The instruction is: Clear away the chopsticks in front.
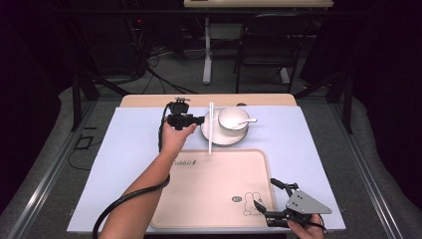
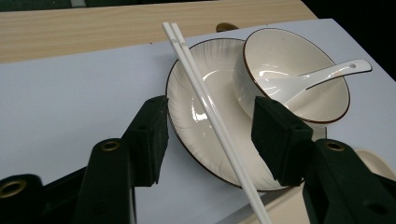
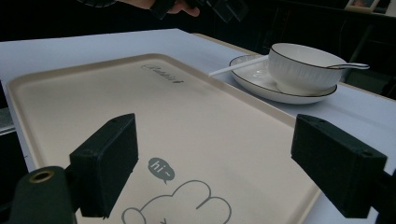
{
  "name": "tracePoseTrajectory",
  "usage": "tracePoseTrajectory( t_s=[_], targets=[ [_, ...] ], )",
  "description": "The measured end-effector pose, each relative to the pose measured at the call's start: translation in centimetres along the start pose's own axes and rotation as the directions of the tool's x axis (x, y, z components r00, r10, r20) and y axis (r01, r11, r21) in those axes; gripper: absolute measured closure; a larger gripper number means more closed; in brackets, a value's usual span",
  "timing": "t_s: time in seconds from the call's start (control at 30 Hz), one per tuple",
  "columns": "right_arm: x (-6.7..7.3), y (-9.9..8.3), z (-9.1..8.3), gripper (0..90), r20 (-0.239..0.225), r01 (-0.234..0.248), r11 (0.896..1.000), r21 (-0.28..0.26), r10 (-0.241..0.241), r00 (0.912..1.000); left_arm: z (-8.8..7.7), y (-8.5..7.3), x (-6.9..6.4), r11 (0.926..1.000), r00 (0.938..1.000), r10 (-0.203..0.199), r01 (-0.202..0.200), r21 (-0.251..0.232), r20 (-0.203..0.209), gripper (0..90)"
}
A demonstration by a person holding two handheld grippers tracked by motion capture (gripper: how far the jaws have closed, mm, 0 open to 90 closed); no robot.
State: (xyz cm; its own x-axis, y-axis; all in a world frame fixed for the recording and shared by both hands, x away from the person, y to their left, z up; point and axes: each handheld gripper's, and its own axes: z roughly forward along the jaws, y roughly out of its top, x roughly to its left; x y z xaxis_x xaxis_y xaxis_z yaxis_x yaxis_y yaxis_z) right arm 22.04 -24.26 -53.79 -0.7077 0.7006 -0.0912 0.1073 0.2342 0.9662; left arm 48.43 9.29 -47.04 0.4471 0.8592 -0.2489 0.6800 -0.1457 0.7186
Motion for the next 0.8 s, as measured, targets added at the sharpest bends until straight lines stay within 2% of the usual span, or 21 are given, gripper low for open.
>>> tracePoseTrajectory(
  t_s=[0.13, 0.33, 0.37, 0.47, 0.57, 0.73, 0.8],
  targets=[
    [0.0, 0.0, 0.0, 14.5, 0.0, 0.0, 1.0, -0.002, 0.0, 1.0, 0.3, 0.2, 0.0, 1.0, 1.0, -0.005, 0.005, 0.002, 0.003, 47.7],
    [-0.1, 0.0, 0.0, 14.5, -0.001, 0.0, 1.0, -0.002, 0.0, 1.0, 1.0, 0.5, 0.0, 0.9999, 1.0, 0.003, -0.003, 0.015, 0.006, 50.2],
    [-0.1, 0.0, 0.0, 14.5, -0.002, -0.002, 1.0, -0.003, 0.002, 1.0, 1.1, 0.5, 0.0, 0.9997, 0.9999, 0.014, -0.014, 0.02, 0.001, 50.4],
    [-0.1, 0.0, 0.0, 14.5, -0.002, -0.002, 1.0, -0.002, 0.002, 1.0, 1.5, 0.6, 0.0, 0.9998, 1.0, -0.002, 0.002, 0.02, 0.009, 51.6],
    [-0.1, 0.0, 0.0, 14.5, -0.003, -0.002, 1.0, -0.003, 0.002, 1.0, 1.7, 0.7, -0.1, 0.9997, 1.0, 0.0, 0.0, 0.024, -0.004, 53.2],
    [-0.1, 0.0, 0.0, 14.4, -0.005, -0.003, 1.0, -0.004, 0.003, 1.0, 2.1, 0.8, 0.2, 0.9996, 0.9999, -0.015, 0.015, 0.025, 0.0, 54.8],
    [-0.1, 0.0, -0.1, 14.4, -0.006, -0.005, 1.0, -0.004, 0.005, 1.0, 2.4, 0.9, 0.5, 0.9992, 0.9994, -0.029, 0.028, 0.029, 0.02, 54.8]
  ],
)
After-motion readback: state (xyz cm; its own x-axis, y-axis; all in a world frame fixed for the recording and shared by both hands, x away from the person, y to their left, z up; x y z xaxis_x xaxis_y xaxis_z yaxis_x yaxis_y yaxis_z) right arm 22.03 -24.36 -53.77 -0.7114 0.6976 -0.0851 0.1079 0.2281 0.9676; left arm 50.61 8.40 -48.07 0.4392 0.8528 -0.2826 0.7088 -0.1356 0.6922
